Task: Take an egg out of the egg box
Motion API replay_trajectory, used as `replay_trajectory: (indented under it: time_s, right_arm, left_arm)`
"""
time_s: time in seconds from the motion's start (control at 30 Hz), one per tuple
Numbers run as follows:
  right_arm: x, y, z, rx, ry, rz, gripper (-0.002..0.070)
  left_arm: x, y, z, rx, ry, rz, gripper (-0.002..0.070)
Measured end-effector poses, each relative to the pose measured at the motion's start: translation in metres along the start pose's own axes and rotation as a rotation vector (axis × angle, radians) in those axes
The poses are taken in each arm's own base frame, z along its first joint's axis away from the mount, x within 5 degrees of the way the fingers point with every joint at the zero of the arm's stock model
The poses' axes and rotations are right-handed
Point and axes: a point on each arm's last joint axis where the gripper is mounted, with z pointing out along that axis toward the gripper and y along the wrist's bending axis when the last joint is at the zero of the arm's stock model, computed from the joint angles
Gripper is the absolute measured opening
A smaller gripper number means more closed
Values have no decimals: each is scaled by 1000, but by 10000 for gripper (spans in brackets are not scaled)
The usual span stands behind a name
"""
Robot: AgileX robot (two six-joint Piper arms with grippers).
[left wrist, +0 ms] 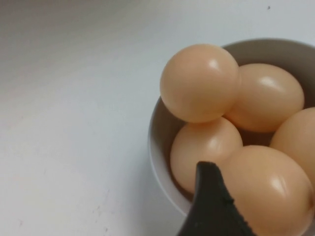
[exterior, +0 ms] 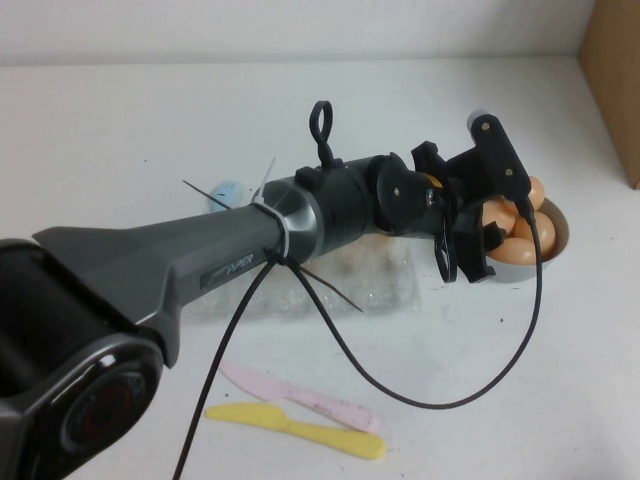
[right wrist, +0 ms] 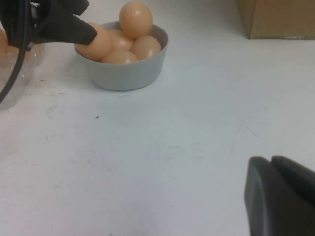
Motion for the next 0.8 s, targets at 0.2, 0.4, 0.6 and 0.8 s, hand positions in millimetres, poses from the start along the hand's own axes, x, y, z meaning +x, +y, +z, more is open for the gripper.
replay_trajectory:
  time_s: [0.2, 0.4, 0.6, 0.8]
  right_arm:
    - [0, 0, 0, 0, 0, 0, -17]
    - [0, 0, 0, 0, 0, 0, -17]
    - [0, 0, 0, 0, 0, 0, -17]
    - [0, 0, 0, 0, 0, 0, -17]
  left_arm:
    - [-18, 9, -22, -36, -28, 88, 388]
    - [-48, 24, -82, -115, -48, 131, 222]
    - [-26, 29, -134, -181, 13, 39, 20]
    - [-1, 24, -211, -315, -67, -99, 0]
